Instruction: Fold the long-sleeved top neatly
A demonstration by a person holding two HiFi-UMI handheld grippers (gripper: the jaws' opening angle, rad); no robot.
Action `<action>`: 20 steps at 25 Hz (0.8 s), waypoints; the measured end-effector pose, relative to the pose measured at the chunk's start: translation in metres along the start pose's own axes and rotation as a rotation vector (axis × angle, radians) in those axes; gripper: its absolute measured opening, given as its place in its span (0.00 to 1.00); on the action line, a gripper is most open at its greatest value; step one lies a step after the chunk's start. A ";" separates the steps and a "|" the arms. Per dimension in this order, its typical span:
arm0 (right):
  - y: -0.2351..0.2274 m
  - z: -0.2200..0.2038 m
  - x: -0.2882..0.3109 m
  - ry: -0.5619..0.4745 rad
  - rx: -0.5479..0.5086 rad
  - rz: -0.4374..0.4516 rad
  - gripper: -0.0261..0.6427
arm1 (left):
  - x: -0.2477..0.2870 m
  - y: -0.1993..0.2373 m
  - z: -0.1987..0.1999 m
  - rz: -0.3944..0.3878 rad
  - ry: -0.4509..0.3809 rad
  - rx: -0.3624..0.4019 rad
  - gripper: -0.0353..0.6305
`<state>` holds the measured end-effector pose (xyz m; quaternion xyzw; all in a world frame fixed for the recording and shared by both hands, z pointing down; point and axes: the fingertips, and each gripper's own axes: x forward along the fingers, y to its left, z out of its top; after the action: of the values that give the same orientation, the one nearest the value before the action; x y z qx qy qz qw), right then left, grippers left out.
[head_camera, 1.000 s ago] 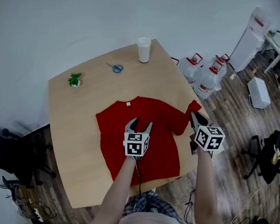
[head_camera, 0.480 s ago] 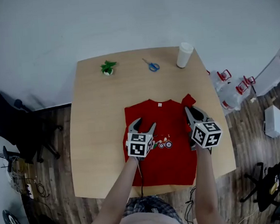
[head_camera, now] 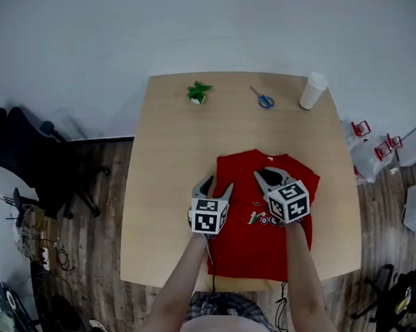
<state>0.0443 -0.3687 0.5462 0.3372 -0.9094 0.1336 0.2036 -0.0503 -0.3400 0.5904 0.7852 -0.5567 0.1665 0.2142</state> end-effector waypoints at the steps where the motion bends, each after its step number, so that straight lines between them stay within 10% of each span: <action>1: 0.007 -0.005 0.008 0.020 -0.013 0.013 0.09 | -0.001 0.005 -0.003 0.006 0.002 -0.005 0.44; 16: 0.043 -0.055 0.083 0.173 0.029 0.064 0.12 | -0.017 0.055 -0.022 0.079 0.026 -0.038 0.44; 20: 0.051 -0.054 0.085 0.138 0.117 0.113 0.31 | -0.019 0.059 -0.023 0.086 0.028 -0.043 0.44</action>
<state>-0.0334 -0.3581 0.6272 0.2865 -0.9015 0.2207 0.2376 -0.1128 -0.3295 0.6098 0.7534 -0.5902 0.1747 0.2314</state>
